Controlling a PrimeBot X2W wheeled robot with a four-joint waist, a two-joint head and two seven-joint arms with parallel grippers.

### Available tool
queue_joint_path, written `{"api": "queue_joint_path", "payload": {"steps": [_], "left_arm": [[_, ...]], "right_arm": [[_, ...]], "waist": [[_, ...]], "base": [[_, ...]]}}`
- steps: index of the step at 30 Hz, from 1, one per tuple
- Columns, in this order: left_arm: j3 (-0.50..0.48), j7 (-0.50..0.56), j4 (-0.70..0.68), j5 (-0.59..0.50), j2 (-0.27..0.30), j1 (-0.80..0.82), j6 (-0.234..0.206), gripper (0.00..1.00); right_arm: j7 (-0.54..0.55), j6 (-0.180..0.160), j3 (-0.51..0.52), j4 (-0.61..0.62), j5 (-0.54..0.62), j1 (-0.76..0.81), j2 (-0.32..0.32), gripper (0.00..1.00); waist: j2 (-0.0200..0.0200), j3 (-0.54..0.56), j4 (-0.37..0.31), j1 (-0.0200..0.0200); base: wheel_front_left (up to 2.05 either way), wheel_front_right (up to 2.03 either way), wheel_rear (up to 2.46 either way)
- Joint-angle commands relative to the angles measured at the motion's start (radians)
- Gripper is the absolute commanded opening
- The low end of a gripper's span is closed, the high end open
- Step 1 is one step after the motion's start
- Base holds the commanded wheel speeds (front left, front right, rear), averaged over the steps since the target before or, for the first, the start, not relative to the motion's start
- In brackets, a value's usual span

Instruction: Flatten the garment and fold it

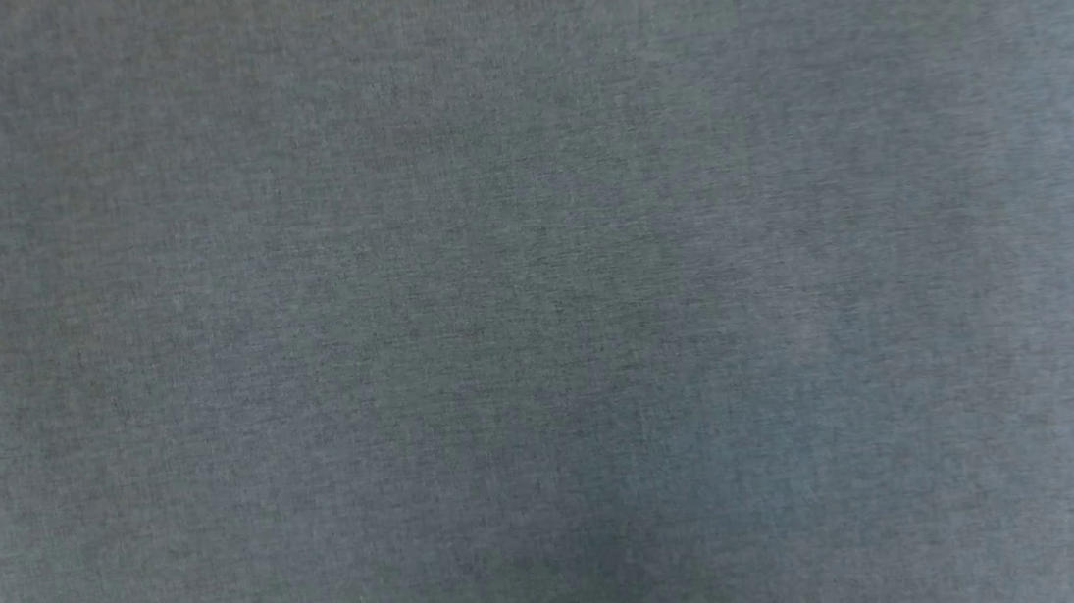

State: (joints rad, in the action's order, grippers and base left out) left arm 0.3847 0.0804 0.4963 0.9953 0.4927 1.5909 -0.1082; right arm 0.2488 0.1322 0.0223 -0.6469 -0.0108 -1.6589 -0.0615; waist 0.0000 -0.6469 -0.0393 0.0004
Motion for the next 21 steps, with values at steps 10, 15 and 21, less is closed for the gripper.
{"api": "queue_joint_path", "payload": {"steps": [10,15,21], "left_arm": [[-0.043,0.112,-0.226,0.168,0.097,-0.376,0.023,0.00],[-0.106,0.107,-0.458,0.256,0.144,-0.669,-0.048,0.00],[-0.154,0.058,-0.699,0.298,0.189,-1.041,-0.114,0.00]], "right_arm": [[0.079,-0.002,-0.070,0.243,-0.258,0.342,-0.120,0.00],[0.169,-0.002,-0.035,0.516,-0.342,0.628,-0.147,0.00],[0.257,-0.002,0.025,0.783,-0.391,0.946,-0.100,0.00]], "waist": [[0.0000,0.135,0.030,-0.0004],[0.0000,0.216,0.037,-0.0004],[0.0000,0.317,0.028,-0.0004]], "base": [[0.00,0.00,0.00],[0.00,0.00,0.00],[0.00,0.00,0.00]]}}
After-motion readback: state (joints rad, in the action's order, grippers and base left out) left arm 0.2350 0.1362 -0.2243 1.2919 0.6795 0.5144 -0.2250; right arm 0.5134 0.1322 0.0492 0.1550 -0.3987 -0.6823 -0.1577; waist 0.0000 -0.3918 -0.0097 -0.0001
